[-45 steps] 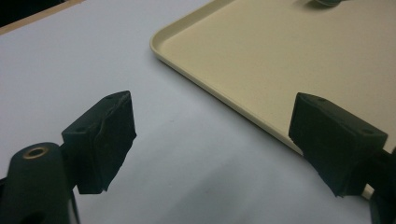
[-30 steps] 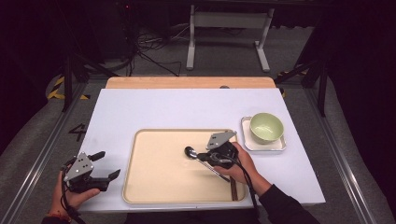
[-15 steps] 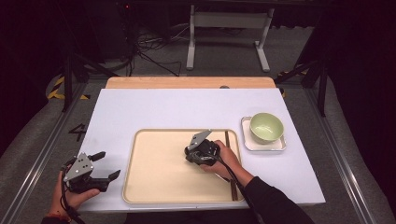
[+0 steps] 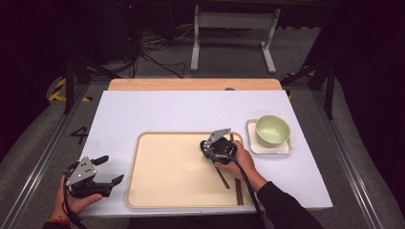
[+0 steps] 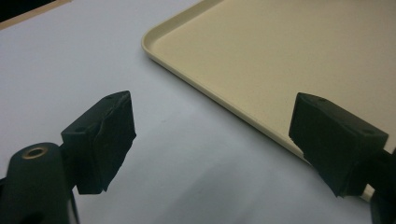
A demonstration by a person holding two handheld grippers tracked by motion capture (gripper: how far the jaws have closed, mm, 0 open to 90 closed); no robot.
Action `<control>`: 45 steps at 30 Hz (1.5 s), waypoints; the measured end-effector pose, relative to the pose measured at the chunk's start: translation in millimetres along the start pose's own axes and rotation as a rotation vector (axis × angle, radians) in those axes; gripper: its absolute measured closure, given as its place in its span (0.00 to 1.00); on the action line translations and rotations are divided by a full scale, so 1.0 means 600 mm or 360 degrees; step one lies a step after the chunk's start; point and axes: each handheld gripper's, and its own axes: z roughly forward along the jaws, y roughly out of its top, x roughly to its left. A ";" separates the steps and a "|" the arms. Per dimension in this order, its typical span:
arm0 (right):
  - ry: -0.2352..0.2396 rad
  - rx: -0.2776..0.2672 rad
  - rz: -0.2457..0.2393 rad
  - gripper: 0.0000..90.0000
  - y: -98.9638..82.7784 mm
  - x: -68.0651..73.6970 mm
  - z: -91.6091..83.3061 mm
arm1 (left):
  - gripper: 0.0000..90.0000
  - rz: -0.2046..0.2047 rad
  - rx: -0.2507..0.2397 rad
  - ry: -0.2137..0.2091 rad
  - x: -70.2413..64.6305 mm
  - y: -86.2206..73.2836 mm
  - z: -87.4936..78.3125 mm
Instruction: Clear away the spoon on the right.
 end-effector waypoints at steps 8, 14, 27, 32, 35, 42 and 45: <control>-0.0043 -0.0015 0.0108 1.00 -0.026 -0.017 -0.017 | 0.17 0.0007 -0.0001 -0.0006 -0.005 0.002 0.000; -0.0046 -0.0031 0.0153 1.00 -0.044 -0.026 -0.029 | 0.17 0.0010 -0.0004 -0.0005 -0.004 0.002 0.000; -0.0068 -0.0123 0.0160 1.00 -0.057 -0.030 -0.053 | 0.17 0.0016 -0.0014 0.0012 -0.002 0.001 -0.002; -0.0092 -0.0197 0.0129 1.00 -0.059 -0.026 -0.082 | 0.17 0.0020 0.0005 0.0020 -0.002 0.001 0.000; -0.0117 -0.0249 0.0123 1.00 -0.061 -0.024 -0.104 | 0.17 0.0017 0.0001 0.0019 -0.002 0.002 0.000; -0.0161 -0.0359 0.0136 1.00 -0.074 -0.026 -0.162 | 0.17 0.0028 0.0028 0.0028 0.001 0.002 0.005; -0.0198 -0.0387 0.0161 1.00 -0.085 -0.033 -0.183 | 0.17 0.0032 0.0025 0.0021 0.003 0.001 0.006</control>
